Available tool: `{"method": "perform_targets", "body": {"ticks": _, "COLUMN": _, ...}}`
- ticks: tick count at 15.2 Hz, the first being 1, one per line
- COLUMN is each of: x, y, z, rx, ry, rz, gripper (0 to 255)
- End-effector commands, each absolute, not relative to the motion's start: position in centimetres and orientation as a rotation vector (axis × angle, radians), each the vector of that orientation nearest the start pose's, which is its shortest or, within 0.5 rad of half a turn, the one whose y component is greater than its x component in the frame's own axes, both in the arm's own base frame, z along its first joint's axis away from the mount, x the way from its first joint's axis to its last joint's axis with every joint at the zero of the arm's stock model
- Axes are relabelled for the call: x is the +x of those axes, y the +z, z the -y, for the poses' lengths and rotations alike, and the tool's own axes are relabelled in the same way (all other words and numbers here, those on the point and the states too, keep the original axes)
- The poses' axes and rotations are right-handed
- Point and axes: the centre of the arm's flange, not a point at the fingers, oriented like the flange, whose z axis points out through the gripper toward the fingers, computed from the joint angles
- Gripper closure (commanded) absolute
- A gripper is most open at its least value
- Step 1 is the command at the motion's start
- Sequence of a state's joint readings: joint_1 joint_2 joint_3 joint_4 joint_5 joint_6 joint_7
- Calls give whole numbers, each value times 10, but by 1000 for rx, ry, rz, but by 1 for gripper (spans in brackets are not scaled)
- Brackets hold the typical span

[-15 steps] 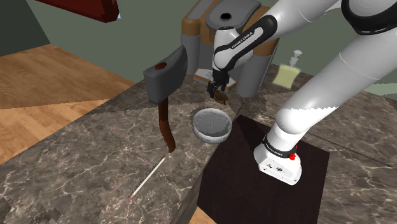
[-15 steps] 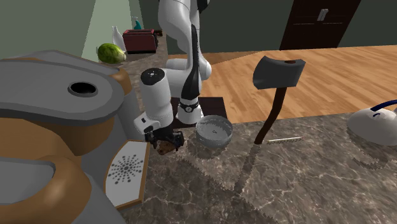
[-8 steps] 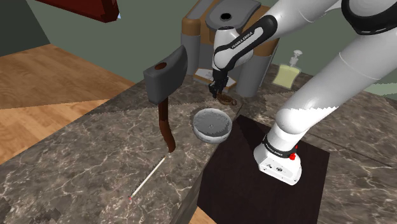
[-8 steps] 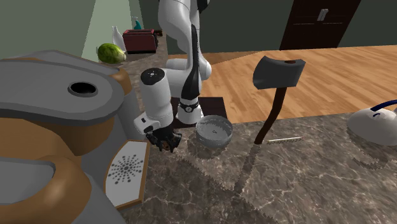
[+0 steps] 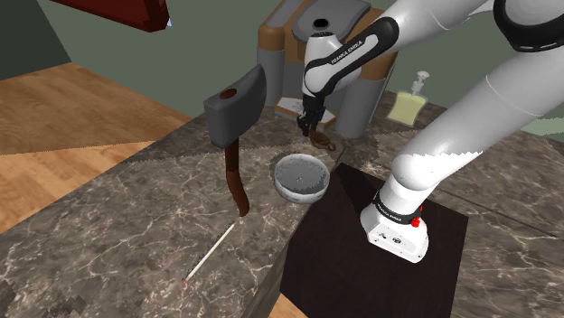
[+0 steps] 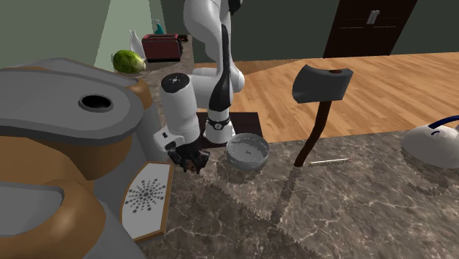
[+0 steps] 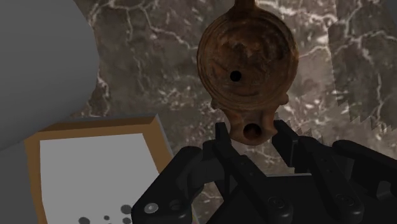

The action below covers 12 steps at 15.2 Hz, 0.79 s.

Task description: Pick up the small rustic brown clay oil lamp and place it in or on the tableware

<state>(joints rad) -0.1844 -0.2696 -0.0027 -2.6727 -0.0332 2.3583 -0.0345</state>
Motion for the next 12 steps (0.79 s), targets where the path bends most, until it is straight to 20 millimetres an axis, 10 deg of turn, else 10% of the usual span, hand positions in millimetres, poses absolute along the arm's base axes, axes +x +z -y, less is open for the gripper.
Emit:
{"method": "perform_targets", "body": {"ticks": 1, "x": 391, "y": 332, "z": 74, "rx": -3151, "ry": 75, "rz": -202, "gripper": 255}}
{"method": "perform_targets", "body": {"ticks": 12, "x": 391, "y": 390, "z": 74, "rx": -3151, "ry": 75, "rz": -202, "gripper": 255}}
